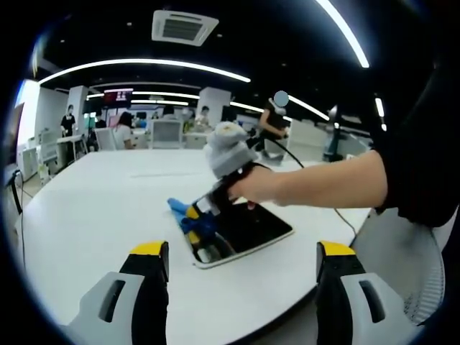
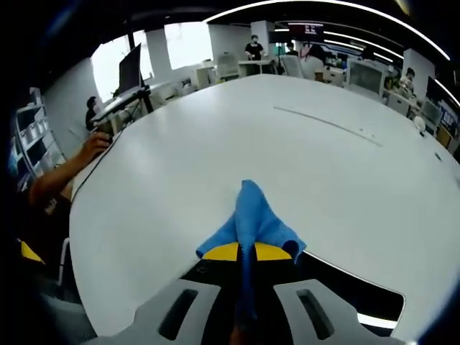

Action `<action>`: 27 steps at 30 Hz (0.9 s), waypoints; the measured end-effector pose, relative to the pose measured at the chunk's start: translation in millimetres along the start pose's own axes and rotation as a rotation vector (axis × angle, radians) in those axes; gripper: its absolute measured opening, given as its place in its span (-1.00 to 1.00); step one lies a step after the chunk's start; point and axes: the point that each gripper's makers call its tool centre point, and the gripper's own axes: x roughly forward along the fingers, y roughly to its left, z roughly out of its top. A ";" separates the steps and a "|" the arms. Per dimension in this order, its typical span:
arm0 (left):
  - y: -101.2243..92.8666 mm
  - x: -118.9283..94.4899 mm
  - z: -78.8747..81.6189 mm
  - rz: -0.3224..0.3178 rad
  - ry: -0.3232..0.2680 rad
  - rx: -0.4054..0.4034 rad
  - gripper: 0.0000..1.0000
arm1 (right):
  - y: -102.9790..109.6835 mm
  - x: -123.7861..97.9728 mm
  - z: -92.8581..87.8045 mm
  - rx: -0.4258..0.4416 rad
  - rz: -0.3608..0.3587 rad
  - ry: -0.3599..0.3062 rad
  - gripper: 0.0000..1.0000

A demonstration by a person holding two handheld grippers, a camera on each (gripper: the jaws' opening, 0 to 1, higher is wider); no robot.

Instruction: Wipe the mirror surface with the cleaning cloth until all visible marks leave the cleaned area.

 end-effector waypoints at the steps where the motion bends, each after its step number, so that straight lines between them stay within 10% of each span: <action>1: -0.3 0.1 -0.3 -0.001 0.002 0.002 0.68 | -1.1 -0.4 -0.4 0.000 -0.002 0.002 -1.00; 27: -0.4 -0.4 0.9 -0.001 -0.006 -0.004 0.68 | -28.4 -17.3 -14.9 0.017 -0.051 0.020 -0.99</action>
